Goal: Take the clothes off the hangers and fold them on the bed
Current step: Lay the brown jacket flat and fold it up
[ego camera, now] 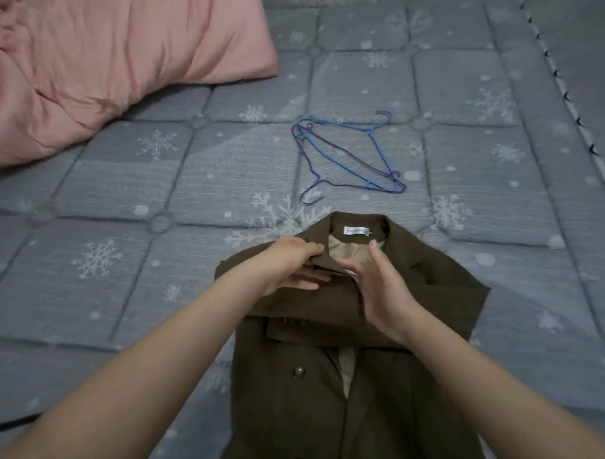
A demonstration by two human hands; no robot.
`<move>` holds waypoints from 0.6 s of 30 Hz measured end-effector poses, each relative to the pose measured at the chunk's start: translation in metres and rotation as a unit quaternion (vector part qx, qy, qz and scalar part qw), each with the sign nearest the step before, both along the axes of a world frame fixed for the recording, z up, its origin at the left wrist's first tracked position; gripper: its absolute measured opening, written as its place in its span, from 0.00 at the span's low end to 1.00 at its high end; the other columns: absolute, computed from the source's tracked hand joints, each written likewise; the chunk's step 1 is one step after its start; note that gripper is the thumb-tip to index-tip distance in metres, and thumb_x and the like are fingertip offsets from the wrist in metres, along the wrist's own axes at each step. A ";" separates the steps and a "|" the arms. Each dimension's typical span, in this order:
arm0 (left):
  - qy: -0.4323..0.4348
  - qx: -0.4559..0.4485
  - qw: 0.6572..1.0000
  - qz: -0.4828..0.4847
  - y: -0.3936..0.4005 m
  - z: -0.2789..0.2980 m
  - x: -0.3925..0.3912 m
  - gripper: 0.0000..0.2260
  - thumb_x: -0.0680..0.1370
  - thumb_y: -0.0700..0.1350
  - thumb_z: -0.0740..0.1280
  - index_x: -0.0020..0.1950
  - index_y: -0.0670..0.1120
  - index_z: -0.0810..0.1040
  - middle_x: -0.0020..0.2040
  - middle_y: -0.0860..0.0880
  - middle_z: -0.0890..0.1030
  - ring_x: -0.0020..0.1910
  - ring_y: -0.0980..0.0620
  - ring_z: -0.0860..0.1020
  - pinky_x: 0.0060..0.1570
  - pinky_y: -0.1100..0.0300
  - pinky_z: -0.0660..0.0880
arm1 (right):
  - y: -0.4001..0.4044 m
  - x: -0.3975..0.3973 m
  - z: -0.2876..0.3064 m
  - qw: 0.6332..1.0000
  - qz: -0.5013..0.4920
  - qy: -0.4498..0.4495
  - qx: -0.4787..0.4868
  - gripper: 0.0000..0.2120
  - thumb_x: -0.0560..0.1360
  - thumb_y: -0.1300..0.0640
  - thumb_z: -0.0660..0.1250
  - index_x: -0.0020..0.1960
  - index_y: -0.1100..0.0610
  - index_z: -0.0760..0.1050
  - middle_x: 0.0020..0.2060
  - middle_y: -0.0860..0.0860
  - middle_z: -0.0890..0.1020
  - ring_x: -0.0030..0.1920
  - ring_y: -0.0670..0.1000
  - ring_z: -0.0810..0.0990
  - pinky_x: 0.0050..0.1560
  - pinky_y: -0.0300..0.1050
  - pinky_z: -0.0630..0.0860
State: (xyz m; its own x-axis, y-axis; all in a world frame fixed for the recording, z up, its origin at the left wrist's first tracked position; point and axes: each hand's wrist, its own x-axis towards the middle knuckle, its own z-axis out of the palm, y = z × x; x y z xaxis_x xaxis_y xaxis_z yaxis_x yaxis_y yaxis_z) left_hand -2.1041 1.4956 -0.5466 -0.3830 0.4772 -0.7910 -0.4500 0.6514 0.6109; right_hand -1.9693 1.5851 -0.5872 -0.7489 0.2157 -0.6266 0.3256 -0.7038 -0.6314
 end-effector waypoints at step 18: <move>0.357 -0.099 0.895 -0.248 0.029 -0.079 0.030 0.13 0.80 0.55 0.58 0.51 0.50 0.80 0.50 0.51 0.80 0.51 0.50 0.77 0.53 0.51 0.74 | 0.121 0.128 -0.081 0.856 0.083 -0.359 0.363 0.25 0.76 0.54 0.67 0.68 0.63 0.65 0.61 0.59 0.75 0.62 0.58 0.73 0.61 0.50 0.70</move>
